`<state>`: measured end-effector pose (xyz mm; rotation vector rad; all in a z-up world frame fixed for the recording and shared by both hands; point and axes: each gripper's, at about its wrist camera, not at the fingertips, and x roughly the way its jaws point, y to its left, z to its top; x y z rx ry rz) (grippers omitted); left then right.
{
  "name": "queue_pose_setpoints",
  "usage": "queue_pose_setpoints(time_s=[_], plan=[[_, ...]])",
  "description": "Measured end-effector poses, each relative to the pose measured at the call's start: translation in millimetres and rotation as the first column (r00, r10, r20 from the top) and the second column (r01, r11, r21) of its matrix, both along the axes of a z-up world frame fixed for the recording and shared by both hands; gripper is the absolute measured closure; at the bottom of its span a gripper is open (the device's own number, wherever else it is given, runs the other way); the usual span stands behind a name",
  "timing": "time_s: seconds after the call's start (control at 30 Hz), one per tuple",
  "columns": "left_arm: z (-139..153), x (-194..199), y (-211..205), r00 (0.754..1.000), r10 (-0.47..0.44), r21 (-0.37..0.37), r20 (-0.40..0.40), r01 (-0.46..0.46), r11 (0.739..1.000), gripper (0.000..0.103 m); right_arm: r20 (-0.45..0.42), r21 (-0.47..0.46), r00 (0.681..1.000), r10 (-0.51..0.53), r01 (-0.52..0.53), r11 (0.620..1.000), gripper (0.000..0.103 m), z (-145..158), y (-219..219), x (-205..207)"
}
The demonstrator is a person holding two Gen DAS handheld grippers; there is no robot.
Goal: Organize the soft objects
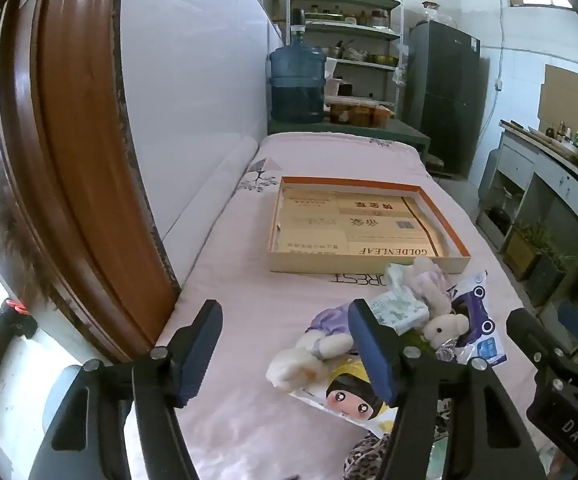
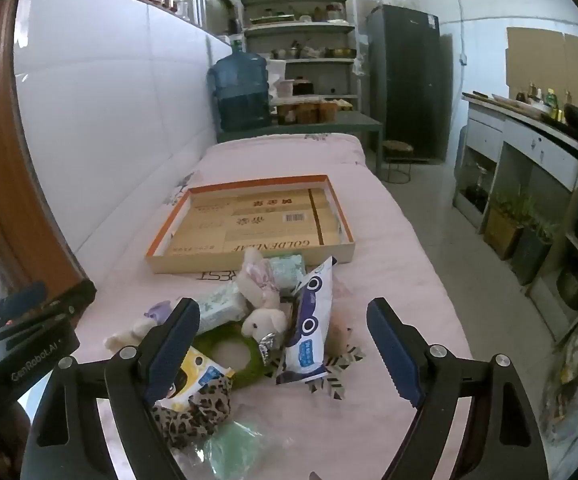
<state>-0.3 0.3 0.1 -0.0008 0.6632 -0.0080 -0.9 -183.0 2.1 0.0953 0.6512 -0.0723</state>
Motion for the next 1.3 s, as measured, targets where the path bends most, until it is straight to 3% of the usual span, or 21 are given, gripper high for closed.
queue_pose_setpoints(time_s=[1.3], plan=[[1.2, 1.2, 3.3, 1.000, -0.002, -0.011, 0.002, 0.002, 1.000, 0.042, -0.014, 0.013, 1.000, 0.024, -0.023, 1.000, 0.016, -7.0, 1.8, 4.9]])
